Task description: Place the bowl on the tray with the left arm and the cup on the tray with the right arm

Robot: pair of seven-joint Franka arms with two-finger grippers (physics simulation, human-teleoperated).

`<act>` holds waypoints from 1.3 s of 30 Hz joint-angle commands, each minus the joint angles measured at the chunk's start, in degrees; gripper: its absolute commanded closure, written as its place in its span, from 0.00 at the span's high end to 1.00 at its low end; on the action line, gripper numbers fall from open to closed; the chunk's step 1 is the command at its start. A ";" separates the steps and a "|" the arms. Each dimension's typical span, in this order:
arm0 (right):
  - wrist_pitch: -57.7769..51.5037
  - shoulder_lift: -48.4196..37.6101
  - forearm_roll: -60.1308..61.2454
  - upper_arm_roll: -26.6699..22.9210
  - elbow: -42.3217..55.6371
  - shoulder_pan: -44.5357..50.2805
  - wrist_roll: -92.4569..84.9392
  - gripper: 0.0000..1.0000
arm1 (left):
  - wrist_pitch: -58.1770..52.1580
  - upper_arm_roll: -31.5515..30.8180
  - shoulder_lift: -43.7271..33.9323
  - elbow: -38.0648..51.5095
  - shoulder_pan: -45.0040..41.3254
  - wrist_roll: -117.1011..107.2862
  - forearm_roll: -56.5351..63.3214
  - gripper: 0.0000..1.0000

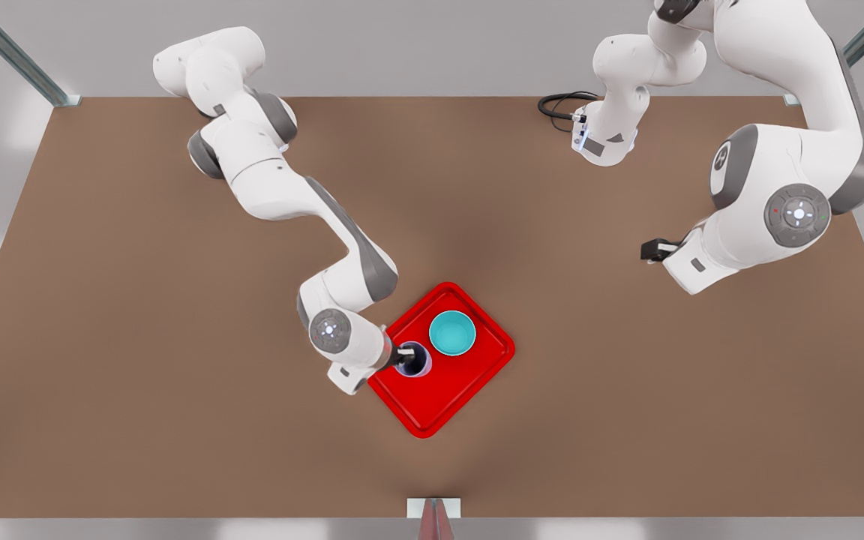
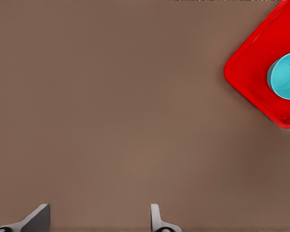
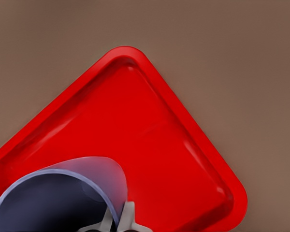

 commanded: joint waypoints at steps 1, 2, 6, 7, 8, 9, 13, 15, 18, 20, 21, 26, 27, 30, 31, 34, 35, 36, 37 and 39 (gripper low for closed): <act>0.01 0.40 -0.34 0.06 0.00 -0.01 -1.12 0.21 | 0.00 -0.04 0.00 0.00 -0.03 0.00 -0.14 1.00; -0.08 0.40 -0.42 -0.03 -0.09 -0.01 -1.56 0.21 | 0.00 0.04 0.00 0.00 -0.03 0.09 -0.05 1.00; -0.17 0.04 -2.09 -0.47 -0.53 0.60 -6.74 0.21 | 0.00 0.04 0.00 0.00 -0.03 0.09 -0.14 1.00; -0.87 -0.13 -2.97 -0.56 -1.14 0.69 -10.17 0.21 | 0.00 -0.04 0.00 0.00 -0.03 0.09 -0.14 1.00; -0.70 -0.22 -3.59 -0.47 -1.58 0.69 -12.89 0.21 | 0.00 0.05 0.00 0.00 -0.03 0.09 -0.14 1.00; -0.08 -1.18 -3.59 -0.47 -3.94 0.69 -14.13 0.21 | 0.00 0.05 0.00 0.00 -0.03 0.00 -0.14 1.00; 3.52 -2.42 -3.50 -0.38 -8.35 0.78 -17.82 0.21 | 0.00 0.05 0.00 0.00 -0.03 0.09 -0.05 1.00; 3.87 -2.42 -3.41 -0.38 -8.61 0.78 -19.49 0.49 | 0.00 0.05 0.00 0.09 -0.03 0.09 -0.14 1.00; 4.58 -2.33 -3.41 -0.38 -8.61 0.87 -19.14 1.00 | 0.00 0.05 0.00 0.00 -0.03 0.00 -0.14 1.00; 4.58 -2.33 -3.41 -0.38 -8.61 0.87 -19.49 1.00 | 0.00 0.05 0.00 0.00 -0.03 0.00 -0.14 1.00; 4.58 -2.42 -3.41 -0.47 -8.52 0.78 -19.58 1.00 | 0.00 0.05 0.00 0.09 -0.03 0.00 -0.14 1.00; 4.58 -2.77 -3.06 -0.64 -8.35 0.69 -19.05 1.00 | 0.09 0.05 0.00 0.00 -0.03 0.00 -0.14 1.00; 4.58 -2.77 -3.06 -0.73 -8.35 0.69 -19.05 1.00 | 0.00 0.05 0.09 0.00 -0.03 0.00 -0.05 1.00; 4.58 -2.94 -2.88 -0.73 -8.26 0.34 -18.96 1.00 | 0.09 0.05 0.09 0.00 -0.03 0.00 -0.05 1.00; 4.31 -3.82 -2.80 -0.73 -8.35 0.16 -18.62 1.00 | 0.09 0.05 0.09 0.00 -0.03 0.00 -0.14 1.00; 3.70 -8.47 -3.06 -0.91 -12.03 -0.54 -10.44 1.00 | 0.00 0.05 -0.26 0.09 -0.03 -0.09 -0.23 1.00; 3.70 -12.69 -3.06 -0.82 -16.34 -2.29 -10.35 1.00 | -0.70 0.05 -0.70 1.23 -0.03 -0.09 -0.14 1.00; 4.13 -20.50 -3.41 -0.91 -26.43 -5.72 -10.35 1.00 | -0.70 0.05 -0.79 2.11 -0.03 -0.09 -0.23 1.00; 4.58 -29.04 -3.50 -1.00 -36.64 -10.20 -10.35 1.00 | -0.70 -0.04 -0.53 2.20 -0.03 0.00 0.12 1.00; 3.26 -47.92 -3.59 -0.29 -51.84 -22.59 -11.32 1.00 | -0.70 0.13 -1.32 2.02 -0.03 0.26 0.04 1.00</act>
